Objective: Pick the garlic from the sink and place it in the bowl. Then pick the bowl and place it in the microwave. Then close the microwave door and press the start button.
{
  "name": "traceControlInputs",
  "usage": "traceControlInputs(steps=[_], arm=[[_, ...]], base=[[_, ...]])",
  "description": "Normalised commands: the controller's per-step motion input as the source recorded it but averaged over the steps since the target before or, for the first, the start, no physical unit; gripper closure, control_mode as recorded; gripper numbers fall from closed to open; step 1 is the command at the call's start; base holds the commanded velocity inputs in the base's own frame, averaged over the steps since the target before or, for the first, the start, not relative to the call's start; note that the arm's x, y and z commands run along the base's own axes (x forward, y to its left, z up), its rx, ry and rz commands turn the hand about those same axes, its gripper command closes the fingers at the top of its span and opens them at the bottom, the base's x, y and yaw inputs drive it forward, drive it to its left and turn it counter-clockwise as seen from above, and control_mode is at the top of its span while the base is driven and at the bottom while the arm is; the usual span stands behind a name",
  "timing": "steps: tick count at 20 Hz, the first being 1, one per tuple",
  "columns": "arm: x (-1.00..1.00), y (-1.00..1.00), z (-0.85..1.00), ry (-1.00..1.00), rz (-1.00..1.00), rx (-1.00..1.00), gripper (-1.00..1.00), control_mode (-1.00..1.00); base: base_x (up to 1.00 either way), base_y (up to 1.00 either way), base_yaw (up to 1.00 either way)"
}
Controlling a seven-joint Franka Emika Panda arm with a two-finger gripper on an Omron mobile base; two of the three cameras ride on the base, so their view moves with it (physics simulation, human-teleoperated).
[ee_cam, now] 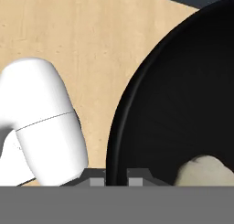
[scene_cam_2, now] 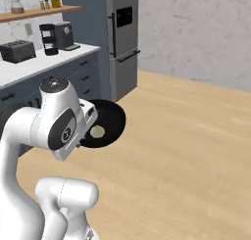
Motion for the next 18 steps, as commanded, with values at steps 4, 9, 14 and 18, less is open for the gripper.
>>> traceControlInputs(steps=[4, 9, 14, 18], arm=[[0.0, 0.0, 0.0, 0.0, 0.0, 0.0, 1.0, 1.0], [0.0, 0.0, 0.0, 0.0, 0.0, 0.0, 1.0, 1.0], [0.0, 0.0, 0.0, 0.0, 0.0, 0.0, 1.0, 1.0], [0.0, 0.0, 0.0, 0.0, 0.0, 0.0, 1.0, 1.0]], base=[[0.12, 0.0, 0.96], [0.39, -0.01, 0.9], [0.44, -0.04, 0.85], [0.8, 0.0, 0.74]])
